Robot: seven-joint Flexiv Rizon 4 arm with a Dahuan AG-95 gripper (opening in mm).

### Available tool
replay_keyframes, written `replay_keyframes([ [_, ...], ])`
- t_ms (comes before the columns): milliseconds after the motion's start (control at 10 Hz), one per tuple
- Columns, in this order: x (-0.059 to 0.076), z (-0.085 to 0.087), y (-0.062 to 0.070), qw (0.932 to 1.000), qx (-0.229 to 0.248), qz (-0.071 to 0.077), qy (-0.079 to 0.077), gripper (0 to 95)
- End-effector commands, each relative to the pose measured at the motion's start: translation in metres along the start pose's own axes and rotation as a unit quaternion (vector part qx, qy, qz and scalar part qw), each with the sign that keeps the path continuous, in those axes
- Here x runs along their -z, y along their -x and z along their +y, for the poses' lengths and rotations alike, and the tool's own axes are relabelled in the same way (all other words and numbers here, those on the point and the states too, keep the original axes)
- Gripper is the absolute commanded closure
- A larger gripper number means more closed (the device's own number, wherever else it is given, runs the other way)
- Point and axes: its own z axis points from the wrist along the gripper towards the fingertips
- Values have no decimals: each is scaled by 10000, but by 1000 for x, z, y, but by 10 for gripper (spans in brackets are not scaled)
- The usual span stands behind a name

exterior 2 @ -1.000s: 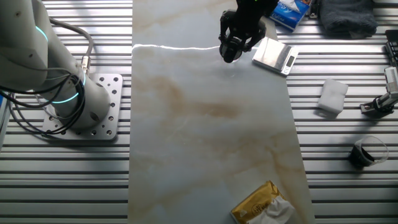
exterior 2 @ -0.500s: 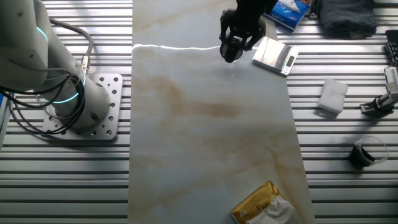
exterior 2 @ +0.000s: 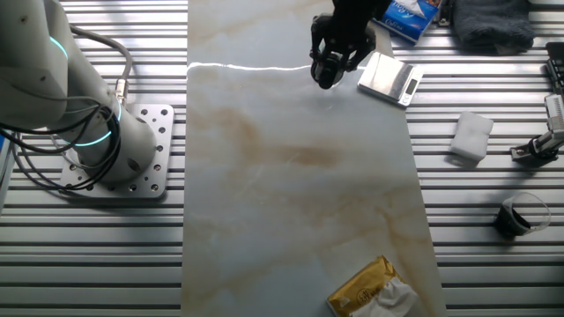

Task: Screw the lid onto the jar

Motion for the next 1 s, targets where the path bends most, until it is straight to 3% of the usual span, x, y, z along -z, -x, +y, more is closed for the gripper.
replay_keyframes([
  [100,0,0,0,10000,11,13,15,950],
  [200,0,0,0,10000,23,13,19,950],
  [400,2,1,1,9996,76,260,3,950],
  [700,16,7,10,9992,31,399,1,950],
  [800,20,7,15,9981,39,616,-41,950],
  [1000,22,6,18,9964,6,841,-66,950],
])
